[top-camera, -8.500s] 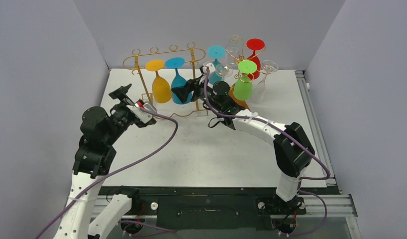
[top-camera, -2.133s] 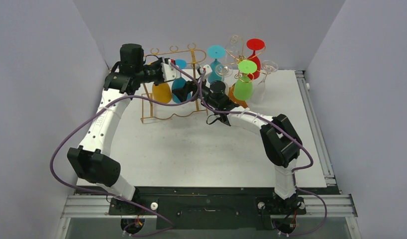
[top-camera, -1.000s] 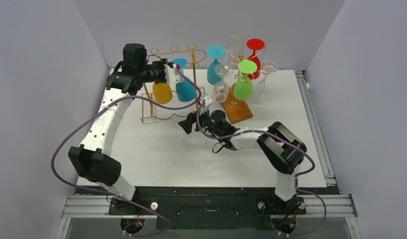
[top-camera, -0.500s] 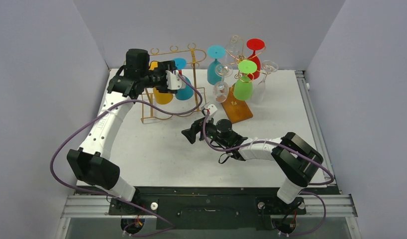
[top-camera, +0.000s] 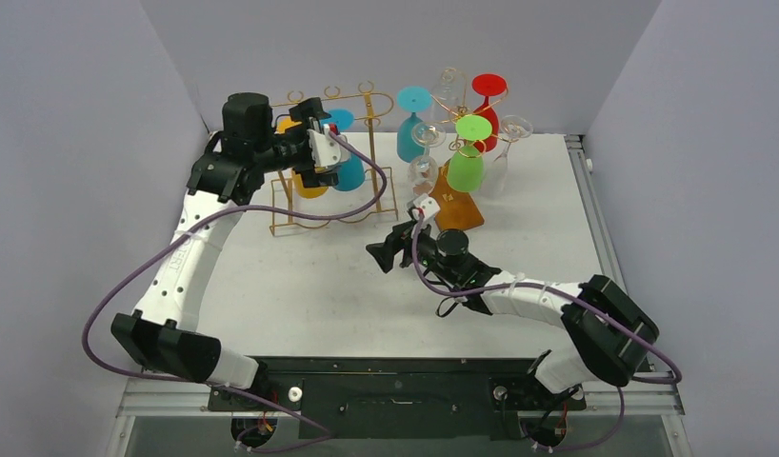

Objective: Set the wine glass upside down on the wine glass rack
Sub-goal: Reset both arms

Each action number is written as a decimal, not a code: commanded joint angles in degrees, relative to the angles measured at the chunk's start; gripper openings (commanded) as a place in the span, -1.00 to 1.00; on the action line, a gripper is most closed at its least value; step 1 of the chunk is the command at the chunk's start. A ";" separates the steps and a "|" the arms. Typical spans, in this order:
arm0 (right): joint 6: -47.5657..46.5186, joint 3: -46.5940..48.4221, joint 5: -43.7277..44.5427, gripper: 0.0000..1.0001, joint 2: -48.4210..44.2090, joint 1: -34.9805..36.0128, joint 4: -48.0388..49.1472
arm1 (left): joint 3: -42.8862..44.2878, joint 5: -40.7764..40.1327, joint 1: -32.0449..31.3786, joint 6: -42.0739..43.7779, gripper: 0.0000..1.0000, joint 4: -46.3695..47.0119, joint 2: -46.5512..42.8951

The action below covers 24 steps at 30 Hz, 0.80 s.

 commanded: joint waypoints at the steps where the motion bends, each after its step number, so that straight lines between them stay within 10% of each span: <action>1: -2.53 -1.73 3.42 0.64 -6.36 -1.63 -2.24 | 3.44 0.26 -0.21 -9.52 0.93 5.15 -4.60; 7: 0.64 -9.17 21.67 0.65 -16.49 -6.98 -2.89 | 3.12 -6.51 2.69 -26.38 0.93 7.55 -9.41; 15: 6.54 -17.45 49.64 0.68 -29.76 -16.41 -7.65 | -16.11 4.51 35.35 -55.90 0.93 15.55 -19.76; 24: 14.64 -20.27 60.88 0.87 -33.26 -34.66 -13.19 | -44.32 -1.96 44.26 -54.84 0.92 23.81 -26.37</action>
